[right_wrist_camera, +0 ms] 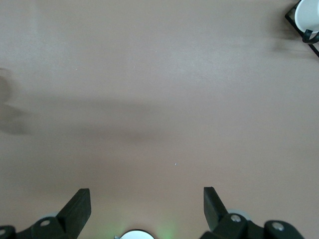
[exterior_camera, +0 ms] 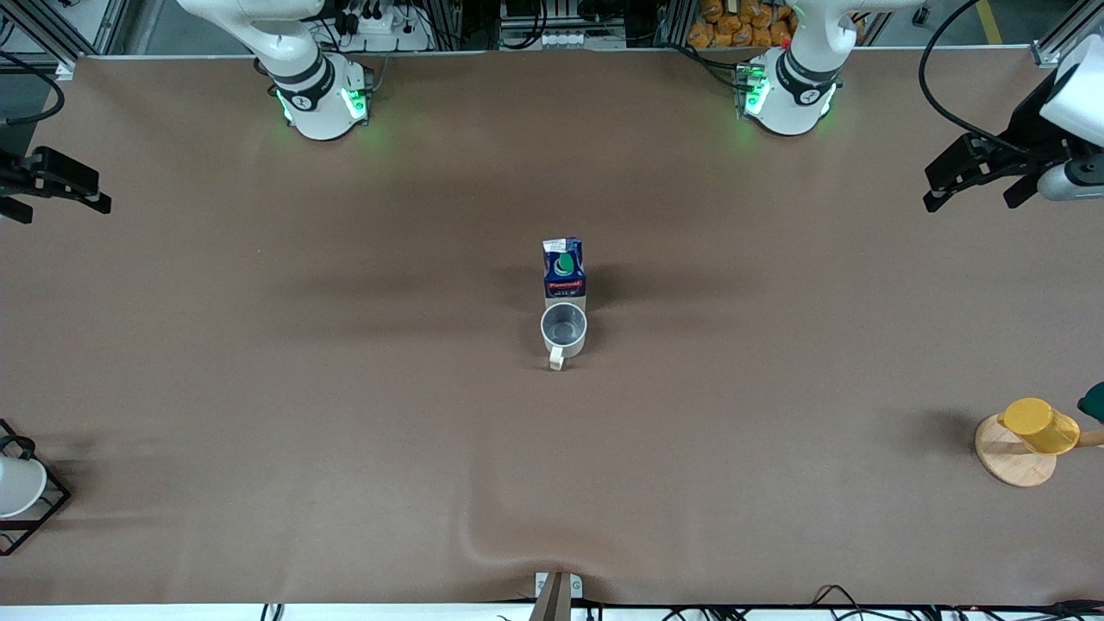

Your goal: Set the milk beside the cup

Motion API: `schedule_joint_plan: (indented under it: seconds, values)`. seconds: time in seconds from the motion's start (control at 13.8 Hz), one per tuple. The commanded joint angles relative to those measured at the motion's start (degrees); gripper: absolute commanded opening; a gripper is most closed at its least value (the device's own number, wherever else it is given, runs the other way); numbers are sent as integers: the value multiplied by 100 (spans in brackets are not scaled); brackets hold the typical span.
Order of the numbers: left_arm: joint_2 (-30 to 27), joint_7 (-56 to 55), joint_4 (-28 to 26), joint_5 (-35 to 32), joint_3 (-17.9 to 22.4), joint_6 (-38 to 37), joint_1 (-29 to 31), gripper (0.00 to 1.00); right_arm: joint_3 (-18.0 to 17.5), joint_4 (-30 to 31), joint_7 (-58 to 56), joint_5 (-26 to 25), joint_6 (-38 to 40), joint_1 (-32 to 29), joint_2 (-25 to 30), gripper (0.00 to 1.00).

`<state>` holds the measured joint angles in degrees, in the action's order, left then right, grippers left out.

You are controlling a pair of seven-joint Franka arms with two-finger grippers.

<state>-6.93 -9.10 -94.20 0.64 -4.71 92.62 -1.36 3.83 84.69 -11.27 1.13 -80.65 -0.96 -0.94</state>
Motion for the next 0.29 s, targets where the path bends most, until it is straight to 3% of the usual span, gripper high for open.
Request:
schedule_joint_plan:
  seconds: [0.0,0.22]
  values:
    - [17,-74,147,-64,14,-182,-75,100,-5,-40,10,72,14,-9,-2,100]
    - [17,-84,165,-47,14,-349,-75,100,-5,-40,10,72,14,-9,-3,100]
